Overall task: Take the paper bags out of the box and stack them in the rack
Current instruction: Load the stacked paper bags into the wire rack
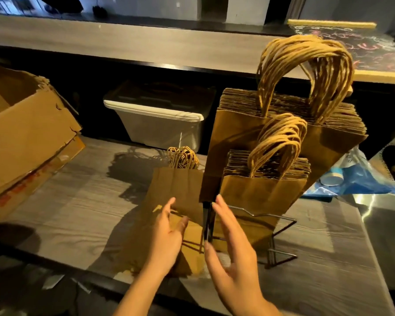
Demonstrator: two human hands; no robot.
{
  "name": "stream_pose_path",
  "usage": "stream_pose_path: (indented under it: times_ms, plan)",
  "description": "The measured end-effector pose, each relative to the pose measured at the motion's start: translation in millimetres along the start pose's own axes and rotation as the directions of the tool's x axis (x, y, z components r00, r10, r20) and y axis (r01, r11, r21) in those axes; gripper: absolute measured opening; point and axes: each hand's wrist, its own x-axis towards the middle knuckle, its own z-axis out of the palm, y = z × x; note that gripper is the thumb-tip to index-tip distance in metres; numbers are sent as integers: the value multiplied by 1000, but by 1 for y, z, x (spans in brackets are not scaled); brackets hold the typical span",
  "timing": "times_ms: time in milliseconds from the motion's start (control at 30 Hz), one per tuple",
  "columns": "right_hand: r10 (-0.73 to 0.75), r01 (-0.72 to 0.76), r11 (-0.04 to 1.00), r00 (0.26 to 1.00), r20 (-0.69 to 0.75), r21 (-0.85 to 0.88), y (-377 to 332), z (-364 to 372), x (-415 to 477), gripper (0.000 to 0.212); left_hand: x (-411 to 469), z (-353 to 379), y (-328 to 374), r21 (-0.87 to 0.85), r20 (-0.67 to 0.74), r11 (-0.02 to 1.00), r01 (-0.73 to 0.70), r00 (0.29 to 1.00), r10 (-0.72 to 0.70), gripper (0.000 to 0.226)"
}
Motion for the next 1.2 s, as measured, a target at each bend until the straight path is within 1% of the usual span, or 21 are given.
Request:
stream_pose_path:
  times_ms: [67,133,200,267,300,333,400,533,667,733,800,833,900,967,1033,1100,1200]
  plan:
    - [127,-137,979,989,75,153,-1,12,-2,69,4,-14,-14,65,-50,996,63,997,-60,51]
    - [231,-258,946,961,152,196,4,23,-3,63,5,-25,-25,130,-67,983,128,990,-120,51]
    - [323,-368,919,908,265,141,11,33,-3,61,4,-33,-33,124,-74,978,165,985,-157,52]
    - [423,-473,880,823,379,44,19,42,-5,68,0,-37,-39,104,-73,976,191,980,-184,53]
    - [465,-506,863,788,404,-6,24,45,-5,73,0,-37,-41,99,-69,975,200,979,-194,53]
    - [491,-520,853,763,420,-52,27,49,-7,78,-1,-38,-43,95,-71,973,211,976,-204,54]
    - [518,-534,840,736,436,-96,31,54,-8,86,-1,-38,-46,88,-77,970,227,972,-220,54]
    - [554,-597,800,695,458,-61,33,59,-6,89,0,-38,-45,91,-112,966,243,966,-232,48]
    - [552,-614,788,666,502,-50,39,62,-5,94,0,-38,-40,37,-132,975,220,968,-213,45]
    - [555,-652,758,644,526,-2,42,59,-3,91,-2,-37,-34,-6,-138,980,199,970,-198,42]
    - [554,-665,746,640,532,23,41,55,-2,84,-3,-36,-29,-15,-142,987,159,977,-159,40]
    - [553,-664,747,640,534,22,41,55,-3,82,-3,-37,-27,0,-142,991,137,980,-136,39]
    - [563,-647,761,635,529,-32,44,56,-5,85,-4,-36,-26,30,-139,993,110,985,-105,35]
    - [578,-647,760,626,524,-66,47,56,-7,89,-6,-34,-25,125,-149,991,55,988,-36,28]
    - [571,-649,759,617,542,-59,47,55,-8,89,-11,-31,-21,268,-189,963,-9,980,62,25]
    - [560,-648,760,621,549,-41,47,53,-8,88,-12,-30,-17,355,-208,933,-53,969,135,24]
    - [532,-635,772,624,573,-25,47,50,-7,87,-10,-27,-16,402,-177,911,-89,969,173,20]
